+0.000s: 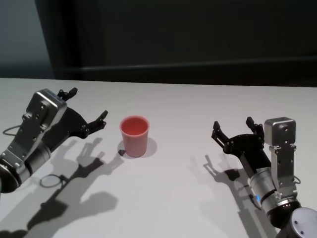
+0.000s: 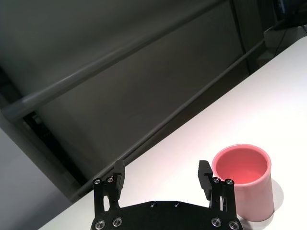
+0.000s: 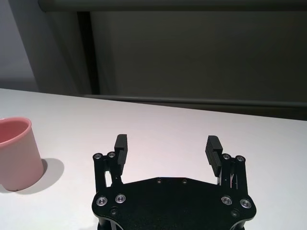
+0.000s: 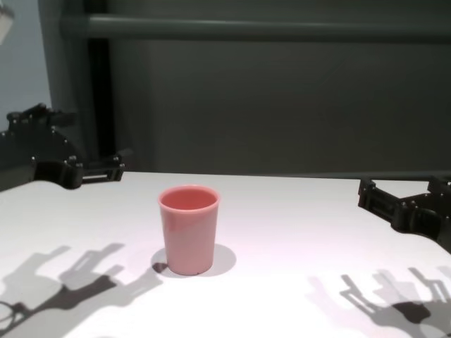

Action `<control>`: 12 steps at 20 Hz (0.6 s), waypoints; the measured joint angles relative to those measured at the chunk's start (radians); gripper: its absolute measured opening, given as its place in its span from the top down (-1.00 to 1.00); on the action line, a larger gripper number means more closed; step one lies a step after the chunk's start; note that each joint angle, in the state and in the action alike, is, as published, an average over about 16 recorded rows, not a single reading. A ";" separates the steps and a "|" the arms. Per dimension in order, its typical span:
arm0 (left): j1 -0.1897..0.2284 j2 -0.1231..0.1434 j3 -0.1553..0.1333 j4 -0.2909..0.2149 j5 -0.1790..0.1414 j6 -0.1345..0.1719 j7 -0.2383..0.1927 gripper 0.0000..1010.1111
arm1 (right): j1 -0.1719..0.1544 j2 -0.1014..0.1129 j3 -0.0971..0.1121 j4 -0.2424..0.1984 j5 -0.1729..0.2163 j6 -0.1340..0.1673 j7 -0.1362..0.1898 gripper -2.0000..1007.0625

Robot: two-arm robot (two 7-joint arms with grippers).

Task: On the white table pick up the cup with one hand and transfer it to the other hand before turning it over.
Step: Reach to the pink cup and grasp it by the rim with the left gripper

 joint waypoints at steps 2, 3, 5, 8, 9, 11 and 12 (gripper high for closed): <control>-0.021 0.037 0.017 -0.020 0.023 0.010 -0.040 -0.99 | 0.000 0.000 0.000 0.000 0.000 0.000 0.000 -0.99; -0.033 0.057 0.026 -0.030 0.036 0.015 -0.061 -0.99 | 0.000 0.000 0.000 0.000 0.000 0.000 0.000 -0.99; -0.059 0.094 0.048 -0.046 0.061 0.024 -0.102 -0.99 | 0.000 0.000 0.000 0.000 0.000 0.000 0.000 -0.99; -0.104 0.149 0.089 -0.066 0.104 0.036 -0.161 -0.99 | 0.000 0.000 0.000 0.000 0.000 0.000 0.000 -0.99; -0.120 0.166 0.104 -0.070 0.120 0.039 -0.180 -0.99 | 0.000 0.000 0.000 0.000 0.000 0.000 0.000 -0.99; -0.154 0.198 0.136 -0.076 0.151 0.046 -0.216 -0.99 | 0.000 0.000 0.000 0.000 0.000 0.000 0.000 -0.99; -0.171 0.212 0.152 -0.078 0.168 0.048 -0.232 -0.99 | 0.000 0.000 0.000 0.000 0.000 0.000 0.000 -0.99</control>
